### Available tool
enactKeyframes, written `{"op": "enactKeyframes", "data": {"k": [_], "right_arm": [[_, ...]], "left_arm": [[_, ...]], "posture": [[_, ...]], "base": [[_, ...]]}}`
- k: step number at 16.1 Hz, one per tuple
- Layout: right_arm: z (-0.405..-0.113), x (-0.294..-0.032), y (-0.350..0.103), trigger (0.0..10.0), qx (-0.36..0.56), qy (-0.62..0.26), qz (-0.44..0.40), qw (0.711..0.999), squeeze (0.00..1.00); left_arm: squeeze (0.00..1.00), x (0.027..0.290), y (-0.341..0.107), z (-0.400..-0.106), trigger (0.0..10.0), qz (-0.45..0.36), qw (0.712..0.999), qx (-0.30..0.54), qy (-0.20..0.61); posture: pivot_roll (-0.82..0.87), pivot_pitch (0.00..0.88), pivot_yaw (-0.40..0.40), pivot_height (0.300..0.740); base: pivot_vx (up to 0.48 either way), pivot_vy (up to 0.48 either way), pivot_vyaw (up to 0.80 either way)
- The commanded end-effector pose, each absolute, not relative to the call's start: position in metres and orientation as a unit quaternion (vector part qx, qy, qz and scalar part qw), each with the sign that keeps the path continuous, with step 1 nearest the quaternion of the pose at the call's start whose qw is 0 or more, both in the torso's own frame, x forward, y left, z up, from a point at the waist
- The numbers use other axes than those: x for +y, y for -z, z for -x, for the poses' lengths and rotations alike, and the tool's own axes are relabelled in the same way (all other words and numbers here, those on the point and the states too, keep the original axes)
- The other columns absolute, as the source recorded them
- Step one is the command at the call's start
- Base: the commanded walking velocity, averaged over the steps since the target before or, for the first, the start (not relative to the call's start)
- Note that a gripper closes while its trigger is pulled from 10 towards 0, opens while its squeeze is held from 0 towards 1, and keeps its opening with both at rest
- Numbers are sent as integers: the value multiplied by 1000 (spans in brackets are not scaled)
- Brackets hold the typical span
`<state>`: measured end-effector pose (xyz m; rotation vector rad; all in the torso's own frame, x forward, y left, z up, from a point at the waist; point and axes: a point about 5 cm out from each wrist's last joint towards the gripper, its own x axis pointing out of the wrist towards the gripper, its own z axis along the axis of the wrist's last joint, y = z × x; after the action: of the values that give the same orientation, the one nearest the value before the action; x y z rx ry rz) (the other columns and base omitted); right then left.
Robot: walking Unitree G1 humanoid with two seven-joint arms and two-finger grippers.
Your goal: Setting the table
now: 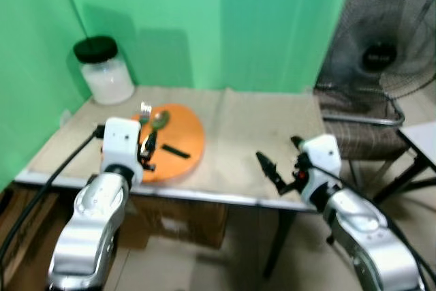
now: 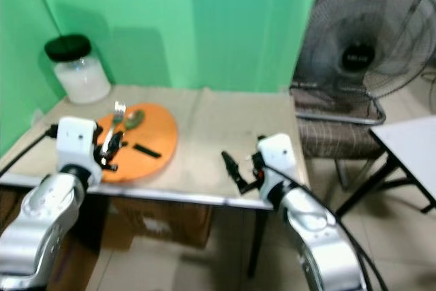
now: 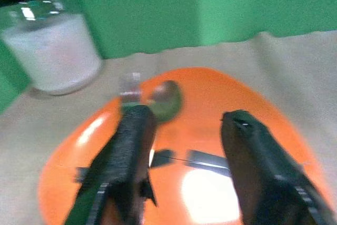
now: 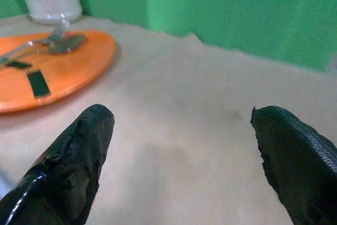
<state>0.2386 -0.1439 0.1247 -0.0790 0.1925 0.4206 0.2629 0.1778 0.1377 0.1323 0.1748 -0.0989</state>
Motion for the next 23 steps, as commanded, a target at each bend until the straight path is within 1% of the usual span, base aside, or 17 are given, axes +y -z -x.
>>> {"op": "enactKeyframes", "data": {"k": [1, 3, 6, 7, 8, 9, 10, 13, 14, 17, 19, 21, 22, 23], "right_arm": [[-238, -146, -133, 10000, 86, -212, 27, 973, 0], [-236, -143, -134, 10000, 89, -229, 16, 969, 0], [-234, -136, -138, 10000, 106, -281, 12, 954, 0], [-233, -133, -138, 10000, 114, -313, 26, 943, 0], [-232, -132, -139, 10000, 119, -333, 32, 935, 0], [-229, -131, -140, 10000, 120, -354, 42, 927, 0], [-228, -131, -139, 10000, 125, -365, 46, 922, 0], [-220, -134, -138, 10000, 142, -413, 45, 899, 0], [-221, -135, -137, 10000, 148, -417, 43, 896, 1000], [-220, -133, -138, 10000, 147, -435, 41, 888, 1000], [-220, -131, -139, 10000, 142, -440, 47, 886, 1000], [-220, -131, -140, 10000, 140, -439, 47, 886, 1000], [-219, -131, -140, 10000, 140, -439, 47, 886, 745], [-219, -132, -140, 10000, 140, -439, 47, 886, 0]], "left_arm": [[1000, 185, -139, -268, 10000, -69, 992, 87, 52], [1000, 195, -138, -276, 10000, -78, 991, 95, 54], [1000, 213, -137, -298, 10000, -73, 989, 110, 62], [1000, 223, -132, -308, 10000, -76, 987, 130, 61], [576, 229, -129, -313, 10000, -74, 986, 140, 59], [216, 235, -127, -316, 10000, -69, 984, 151, 61], [0, 239, -126, -317, 10000, -78, 982, 158, 62], [0, 253, -117, -324, 10000, -87, 975, 194, 73], [0, 257, -112, -325, 10000, -90, 972, 206, 70], [0, 259, -105, -327, 10000, -85, 969, 212, 97], [0, 257, -104, -332, 10000, -100, 965, 201, 138], [0, 258, -107, -336, 10000, -110, 964, 194, 145], [0, 258, -108, -337, 10000, -115, 963, 192, 148], [0, 258, -109, -340, 10000, -126, 962, 188, 154]], "posture": [[-127, 0, 48, 740], [-129, 0, 41, 740], [-137, 0, 29, 740], [-142, 0, 29, 740], [-147, 0, 31, 740], [-153, 0, 33, 740], [-158, 0, 35, 740], [-160, 0, 32, 740], [-160, 0, 29, 740], [-156, 0, 24, 740], [-159, 0, 21, 740], [-161, 0, 22, 740], [-163, 0, 22, 740], [-168, 0, 22, 740]], "base": [[0, 0, 0], [0, 0, 0], [0, 0, 0], [0, 0, 0], [0, 0, 0], [0, 0, 0], [0, 0, 0], [0, 0, 0], [0, 0, 0], [0, 0, 0], [0, 0, 0], [0, 0, 0], [0, 0, 0], [0, 0, 0]]}}
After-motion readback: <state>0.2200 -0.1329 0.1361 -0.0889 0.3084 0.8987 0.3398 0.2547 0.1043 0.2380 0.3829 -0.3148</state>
